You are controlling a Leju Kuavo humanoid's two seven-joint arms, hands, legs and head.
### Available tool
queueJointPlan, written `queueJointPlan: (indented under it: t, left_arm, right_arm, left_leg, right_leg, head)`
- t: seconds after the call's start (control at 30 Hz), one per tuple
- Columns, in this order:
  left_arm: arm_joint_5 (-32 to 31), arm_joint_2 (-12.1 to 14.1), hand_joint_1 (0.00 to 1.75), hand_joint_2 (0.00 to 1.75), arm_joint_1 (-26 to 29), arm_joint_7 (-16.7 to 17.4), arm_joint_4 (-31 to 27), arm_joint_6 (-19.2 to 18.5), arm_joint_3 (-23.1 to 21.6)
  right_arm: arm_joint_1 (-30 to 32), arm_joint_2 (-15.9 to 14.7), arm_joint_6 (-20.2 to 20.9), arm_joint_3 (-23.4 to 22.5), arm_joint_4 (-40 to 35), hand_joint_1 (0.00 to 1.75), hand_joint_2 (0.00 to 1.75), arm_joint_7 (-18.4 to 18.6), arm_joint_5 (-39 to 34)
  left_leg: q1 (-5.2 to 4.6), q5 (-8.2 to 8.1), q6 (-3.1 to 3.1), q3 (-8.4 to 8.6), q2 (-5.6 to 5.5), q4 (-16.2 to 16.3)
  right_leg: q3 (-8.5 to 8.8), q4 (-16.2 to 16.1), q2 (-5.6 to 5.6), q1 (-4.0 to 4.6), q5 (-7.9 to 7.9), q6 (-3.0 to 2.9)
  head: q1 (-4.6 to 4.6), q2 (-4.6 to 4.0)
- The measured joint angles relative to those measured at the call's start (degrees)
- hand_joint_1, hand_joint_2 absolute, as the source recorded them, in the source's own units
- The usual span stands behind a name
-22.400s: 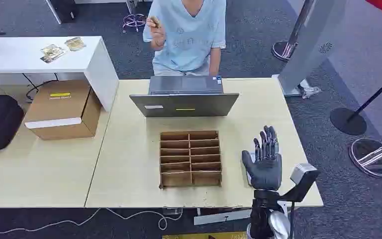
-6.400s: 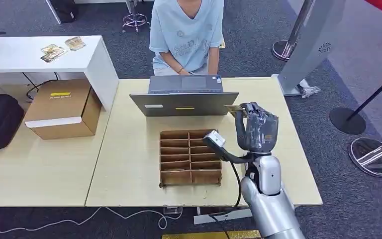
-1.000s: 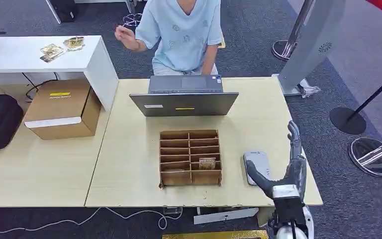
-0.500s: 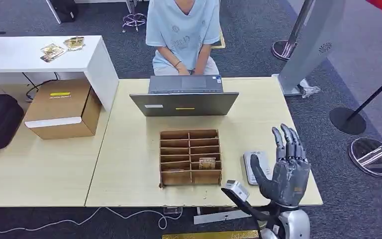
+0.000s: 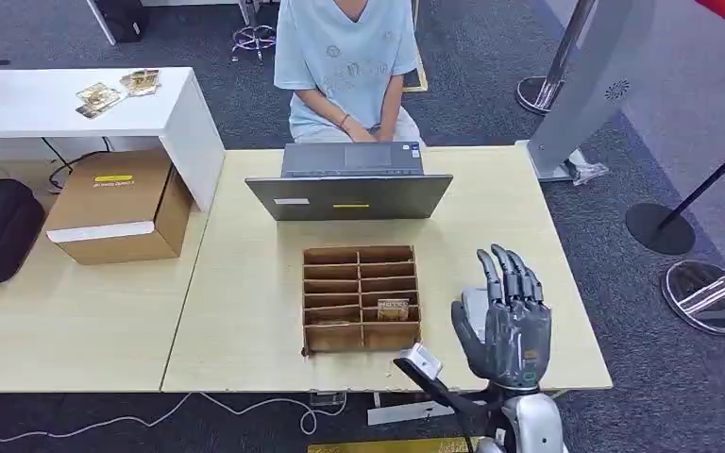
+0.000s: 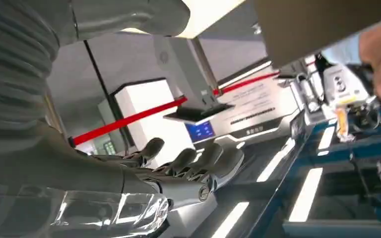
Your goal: Pass the card to the sensor for recognition and then transmit it.
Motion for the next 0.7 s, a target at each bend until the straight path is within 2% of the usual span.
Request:
queueJointPlan:
  t: [0.03, 0.07, 0.13, 0.2, 0.23, 0.27, 0.53, 0.57, 0.6, 0.63, 0.7]
  left_arm:
    - [-0.11, 0.0, 0.0, 0.0, 0.02, 0.39, 0.0, 0.17, 0.0]
    - [-0.22, -0.02, 0.0, 0.0, 0.02, 0.52, 0.0, 0.26, 0.0]
    - [-0.28, -0.07, 0.0, 0.0, 0.02, 0.57, 0.0, 0.33, -0.02]
    - [-0.35, -0.09, 0.0, 0.0, 0.02, 0.57, 0.0, 0.5, -0.02]
    - [-0.37, -0.11, 0.0, 0.0, 0.01, 0.57, 0.0, 0.61, -0.02]
    - [-0.41, -0.13, 0.0, 0.0, 0.01, 0.57, 0.0, 0.65, -0.02]
    - [-0.41, -0.15, 0.0, 0.0, 0.03, 0.57, 0.0, 0.79, -0.02]
    - [-0.41, -0.15, 0.0, 0.0, 0.03, 0.57, 0.0, 0.79, -0.02]
    - [-0.41, -0.15, 0.0, 0.0, 0.03, 0.57, 0.0, 0.74, -0.02]
    - [-0.41, -0.15, 0.0, 0.0, 0.03, 0.57, 0.0, 0.68, -0.02]
    - [-0.41, -0.15, 0.0, 0.0, 0.04, 0.57, 0.0, 0.63, -0.02]
  right_arm:
    - [-0.15, 0.0, 0.06, 0.52, 0.7, 0.42, 1.75, -0.02, 0.11]
    - [-0.22, 0.0, 0.09, 0.98, 1.25, 0.19, 1.75, -0.02, 0.13]
    - [-0.41, 0.0, 0.09, 1.92, 2.53, 0.19, 1.75, -0.18, 0.13]
    - [-0.73, 0.0, 0.2, 2.97, 3.98, 0.33, 1.75, -0.59, -0.11]
    - [-1.02, 0.0, 0.24, 3.61, 4.88, 0.33, 1.75, -0.81, -0.46]
    - [-1.33, 0.0, 0.24, 4.28, 5.85, 0.45, 1.75, -0.83, -0.72]
    - [-3.38, -0.02, -0.05, 6.75, 10.86, 0.47, 1.75, -0.13, -2.21]
    - [-3.5, -0.02, -0.09, 6.9, 11.19, 0.52, 1.75, 0.0, -2.42]
    - [-3.58, -0.02, -0.11, 6.99, 11.38, 0.68, 1.75, 0.06, -2.51]
    - [-3.67, -0.02, -0.13, 7.04, 11.56, 0.93, 1.75, 0.15, -2.6]
    - [-3.84, -0.02, -0.15, 7.06, 11.87, 1.22, 1.75, 0.28, -2.62]
  left_leg:
    - [0.0, 0.0, 0.0, 0.0, 0.0, 0.0]
    - [0.0, 0.0, 0.0, 0.0, 0.0, 0.0]
    - [0.0, 0.0, 0.0, -0.01, 0.0, 0.0]
    - [0.0, 0.0, 0.0, -0.01, 0.0, 0.0]
    - [0.0, 0.0, 0.0, 0.0, 0.0, 0.0]
    - [0.0, 0.0, 0.0, 0.0, 0.0, 0.0]
    - [0.0, 0.0, 0.0, 0.01, 0.0, 0.0]
    - [0.0, 0.0, 0.0, 0.01, 0.0, 0.0]
    - [0.0, 0.0, 0.0, 0.0, 0.0, 0.0]
    - [0.0, 0.0, 0.0, 0.0, 0.0, 0.0]
    - [0.0, 0.0, 0.0, 0.0, 0.0, 0.0]
  right_leg:
    - [0.0, 0.0, 0.0, 0.0, 0.0, 0.0]
    - [0.0, 0.0, -0.01, 0.0, 0.0, 0.0]
    - [0.01, 0.0, -0.01, 0.0, 0.0, 0.0]
    - [0.01, 0.0, 0.0, 0.0, 0.0, 0.0]
    - [0.01, 0.0, 0.01, 0.0, 0.0, 0.0]
    - [0.01, 0.0, 0.0, 0.0, 0.0, 0.0]
    - [0.0, 0.0, 0.0, 0.0, 0.0, 0.0]
    - [0.0, 0.0, 0.0, 0.0, 0.0, 0.0]
    - [0.0, 0.0, 0.0, 0.0, 0.0, 0.0]
    - [0.0, 0.0, 0.0, 0.0, 0.0, 0.0]
    - [0.0, 0.0, 0.0, 0.0, 0.0, 0.0]
  head:
    - [0.0, 0.0]
    - [0.0, 0.0]
    - [0.0, 0.0]
    - [0.02, 0.0]
    - [0.0, 0.0]
    - [0.0, 0.0]
    - [0.0, 0.0]
    - [0.0, 0.0]
    - [0.0, 0.0]
    - [0.02, 0.0]
    - [0.0, 0.0]
